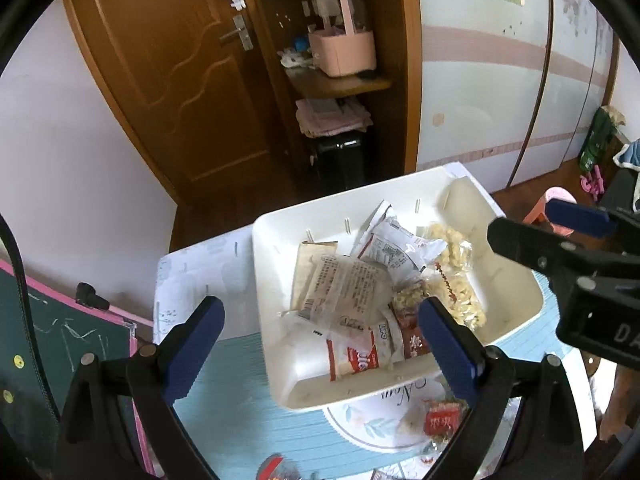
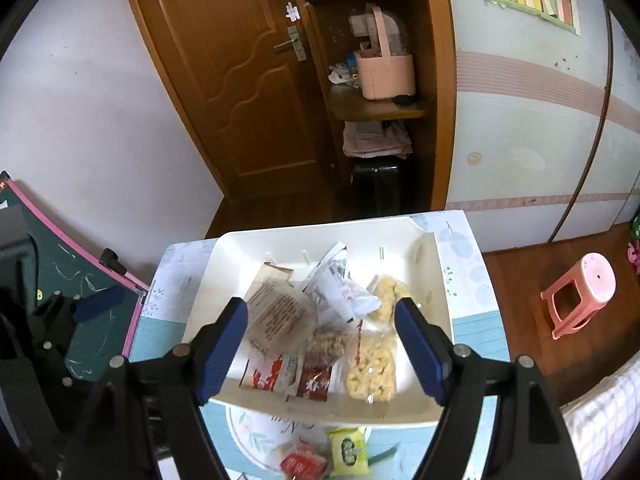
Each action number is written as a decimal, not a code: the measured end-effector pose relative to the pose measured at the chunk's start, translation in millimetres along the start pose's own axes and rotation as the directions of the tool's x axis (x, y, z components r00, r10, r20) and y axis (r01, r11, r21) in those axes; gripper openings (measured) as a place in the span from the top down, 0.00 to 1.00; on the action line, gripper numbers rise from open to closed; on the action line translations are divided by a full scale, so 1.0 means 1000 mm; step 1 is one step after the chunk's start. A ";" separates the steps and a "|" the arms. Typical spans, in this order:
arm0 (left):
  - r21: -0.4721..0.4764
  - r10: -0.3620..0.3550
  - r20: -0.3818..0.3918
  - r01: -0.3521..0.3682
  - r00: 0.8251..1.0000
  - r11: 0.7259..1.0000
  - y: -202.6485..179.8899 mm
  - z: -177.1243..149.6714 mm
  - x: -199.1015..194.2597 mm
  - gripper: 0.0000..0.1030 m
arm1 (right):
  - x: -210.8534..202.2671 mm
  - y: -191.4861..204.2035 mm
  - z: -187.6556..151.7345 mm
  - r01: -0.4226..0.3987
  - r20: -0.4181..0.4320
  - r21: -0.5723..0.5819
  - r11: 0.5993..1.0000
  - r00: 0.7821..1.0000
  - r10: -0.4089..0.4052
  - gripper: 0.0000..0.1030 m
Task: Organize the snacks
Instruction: 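Carry both snacks over the white bin and open both tools, then withdraw both tools back toward the remaining snacks, then grasp the red-topped dried-fruit pack with left tool while right tool grasps the OATS bar, then carry both packs over the white bin and open both tools, then withdraw both tools toward the remaining snacks on the table, then grasp the red jujube bag with left tool while right tool grasps the blue wafer pack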
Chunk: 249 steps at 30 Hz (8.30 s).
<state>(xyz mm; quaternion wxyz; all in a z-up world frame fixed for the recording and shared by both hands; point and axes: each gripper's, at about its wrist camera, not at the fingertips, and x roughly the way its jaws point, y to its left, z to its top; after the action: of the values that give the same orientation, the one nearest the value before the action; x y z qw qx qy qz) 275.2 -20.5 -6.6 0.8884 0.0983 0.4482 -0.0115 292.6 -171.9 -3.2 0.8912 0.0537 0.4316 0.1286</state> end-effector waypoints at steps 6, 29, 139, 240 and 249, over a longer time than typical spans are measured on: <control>-0.011 -0.014 0.044 0.015 0.999 1.000 0.014 -0.017 -0.045 0.06 | -0.032 0.012 -0.016 0.009 -0.003 0.016 1.000 1.000 -0.009 0.26; -0.114 -0.116 0.020 0.117 0.993 0.987 0.061 -0.176 -0.094 0.06 | -0.103 0.027 -0.160 -0.010 0.060 -0.106 0.994 0.998 0.016 0.26; -0.135 -0.023 0.202 0.051 0.979 0.990 0.039 0.037 -0.066 0.59 | -0.109 0.023 0.004 -0.018 0.302 -0.124 0.992 0.952 0.055 0.61; -0.112 -0.204 -0.385 0.174 0.900 0.978 -0.076 -0.156 0.135 0.40 | 0.051 -0.133 -0.201 0.205 -0.234 0.241 0.949 0.961 -0.148 0.65; -0.118 -0.170 -0.348 0.137 0.922 0.984 -0.065 -0.170 0.118 0.58 | 0.049 -0.123 -0.206 0.202 -0.199 0.174 0.964 0.966 -0.166 0.75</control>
<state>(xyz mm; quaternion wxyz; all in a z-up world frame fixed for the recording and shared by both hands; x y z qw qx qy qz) 203.7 -44.5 -210.1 0.7925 0.0228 0.6080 -0.0425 182.8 -279.5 -194.1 0.8465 0.0871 0.5251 0.0068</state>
